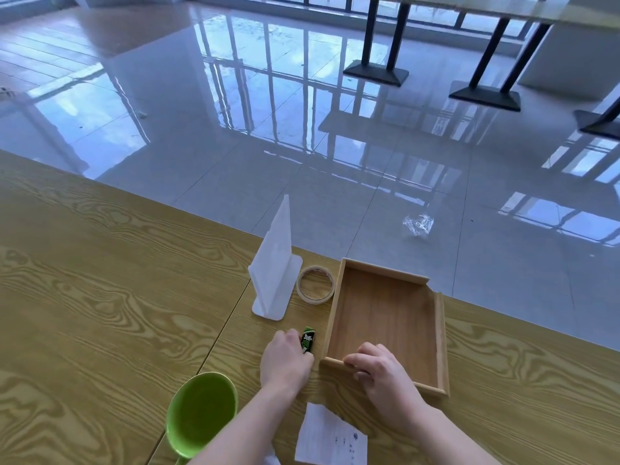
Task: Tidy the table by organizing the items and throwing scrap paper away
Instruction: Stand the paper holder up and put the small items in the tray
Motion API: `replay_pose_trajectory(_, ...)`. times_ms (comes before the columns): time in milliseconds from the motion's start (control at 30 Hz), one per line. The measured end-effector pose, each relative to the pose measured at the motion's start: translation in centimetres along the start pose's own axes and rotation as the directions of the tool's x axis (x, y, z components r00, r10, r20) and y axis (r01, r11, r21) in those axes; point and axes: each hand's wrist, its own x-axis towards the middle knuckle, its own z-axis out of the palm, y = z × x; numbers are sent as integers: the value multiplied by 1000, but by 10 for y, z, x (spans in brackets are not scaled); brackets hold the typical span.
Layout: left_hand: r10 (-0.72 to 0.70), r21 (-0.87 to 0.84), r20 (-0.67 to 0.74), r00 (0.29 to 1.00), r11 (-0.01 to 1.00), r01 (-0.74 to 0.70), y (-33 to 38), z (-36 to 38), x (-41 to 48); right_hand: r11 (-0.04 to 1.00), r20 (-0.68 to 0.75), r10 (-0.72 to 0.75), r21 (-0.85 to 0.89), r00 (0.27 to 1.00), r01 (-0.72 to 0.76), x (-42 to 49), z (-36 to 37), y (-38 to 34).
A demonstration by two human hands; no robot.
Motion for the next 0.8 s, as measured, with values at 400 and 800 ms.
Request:
replay_pose_trajectory(400, 8, -359, -221, 975, 929, -89, 20, -27, 1, 999, 2, 8, 38, 1000, -8, 5, 2, 3)
replay_pose_trajectory(800, 475, 350, -61, 878, 833, -427, 80, 13, 17, 999, -45, -32, 6, 998, 32, 5, 8, 6)
